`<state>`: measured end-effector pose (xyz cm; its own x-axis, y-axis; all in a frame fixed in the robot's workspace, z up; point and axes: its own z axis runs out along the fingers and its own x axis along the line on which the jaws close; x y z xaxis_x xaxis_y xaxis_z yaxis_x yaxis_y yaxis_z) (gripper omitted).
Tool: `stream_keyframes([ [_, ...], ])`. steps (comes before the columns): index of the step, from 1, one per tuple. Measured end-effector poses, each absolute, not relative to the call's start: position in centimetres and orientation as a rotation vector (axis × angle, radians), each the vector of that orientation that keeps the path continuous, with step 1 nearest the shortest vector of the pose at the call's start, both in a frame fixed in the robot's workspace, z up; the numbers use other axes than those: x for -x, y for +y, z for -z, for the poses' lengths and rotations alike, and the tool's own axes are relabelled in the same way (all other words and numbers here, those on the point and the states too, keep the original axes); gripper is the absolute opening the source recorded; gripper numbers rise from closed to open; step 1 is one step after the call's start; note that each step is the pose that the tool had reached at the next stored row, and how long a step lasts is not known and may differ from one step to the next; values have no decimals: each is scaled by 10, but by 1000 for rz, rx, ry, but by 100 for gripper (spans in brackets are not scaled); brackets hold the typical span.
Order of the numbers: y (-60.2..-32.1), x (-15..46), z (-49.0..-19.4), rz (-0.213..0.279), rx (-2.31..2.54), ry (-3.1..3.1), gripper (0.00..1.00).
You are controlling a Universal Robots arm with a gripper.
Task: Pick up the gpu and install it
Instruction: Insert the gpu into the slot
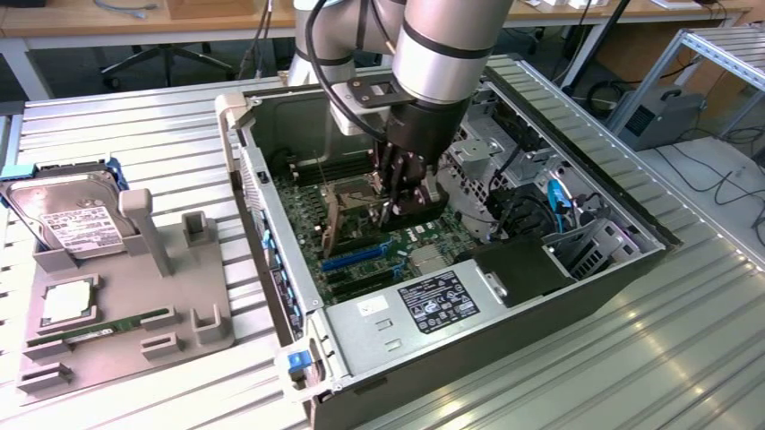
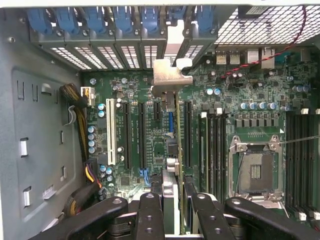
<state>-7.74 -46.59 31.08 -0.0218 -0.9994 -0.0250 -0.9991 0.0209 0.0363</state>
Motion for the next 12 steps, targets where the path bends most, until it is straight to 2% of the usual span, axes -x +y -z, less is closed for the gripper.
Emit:
stream_keyframes([
  [12,-467,78,-308,68,-2192,-2239,27],
])
